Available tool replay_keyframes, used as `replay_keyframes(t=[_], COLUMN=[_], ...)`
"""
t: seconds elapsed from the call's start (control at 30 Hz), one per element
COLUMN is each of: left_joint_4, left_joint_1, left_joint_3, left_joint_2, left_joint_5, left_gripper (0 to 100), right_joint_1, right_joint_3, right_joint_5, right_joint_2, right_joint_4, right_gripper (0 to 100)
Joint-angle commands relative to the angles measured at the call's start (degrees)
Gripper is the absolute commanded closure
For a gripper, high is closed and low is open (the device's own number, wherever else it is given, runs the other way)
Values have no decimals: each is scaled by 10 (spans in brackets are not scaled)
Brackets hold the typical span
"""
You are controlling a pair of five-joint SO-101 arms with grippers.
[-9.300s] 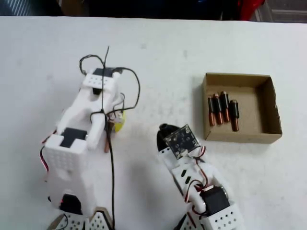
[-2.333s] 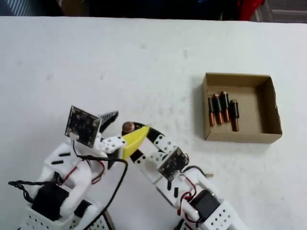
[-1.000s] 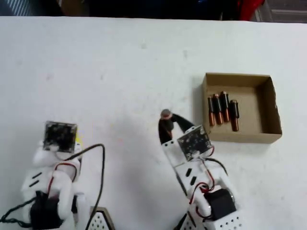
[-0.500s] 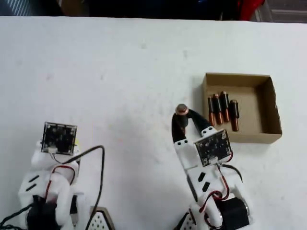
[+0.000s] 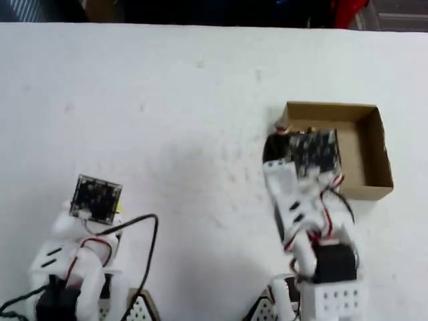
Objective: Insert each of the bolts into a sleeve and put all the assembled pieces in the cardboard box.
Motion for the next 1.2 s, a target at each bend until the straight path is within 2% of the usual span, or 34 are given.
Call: replay_keyframes(t=[0.0, 0.13, 0.23, 0.37, 0.63, 0.87, 0.97, 1.17], left_joint_4=[-53, -97, -96, -96, -100, -98, -93, -79], left_joint_1=[-3, -10, -10, -10, -20, -87, -86, -85], left_joint_3=[63, 133, 164, 194, 278, 304, 304, 304], left_joint_2=[-6, -6, -6, -6, -6, -6, -6, -6], left_joint_5=[1, 1, 1, 4, 6, 6, 6, 6], left_gripper=[977, 976, 976, 977, 978, 977, 977, 977], right_joint_1=[34, 73, 100, 121, 193, 237, 249, 275], right_joint_3=[-85, -144, -189, -249, -396, -527, -576, -681], right_joint_5=[7, 8, 11, 61, 68, 77, 111, 120], right_joint_2=[113, 241, 333, 449, 661, 851, 912, 996], right_joint_4=[-3, -3, -3, -3, -3, 1, 16, 87], right_gripper=[981, 981, 981, 981, 981, 981, 981, 981])
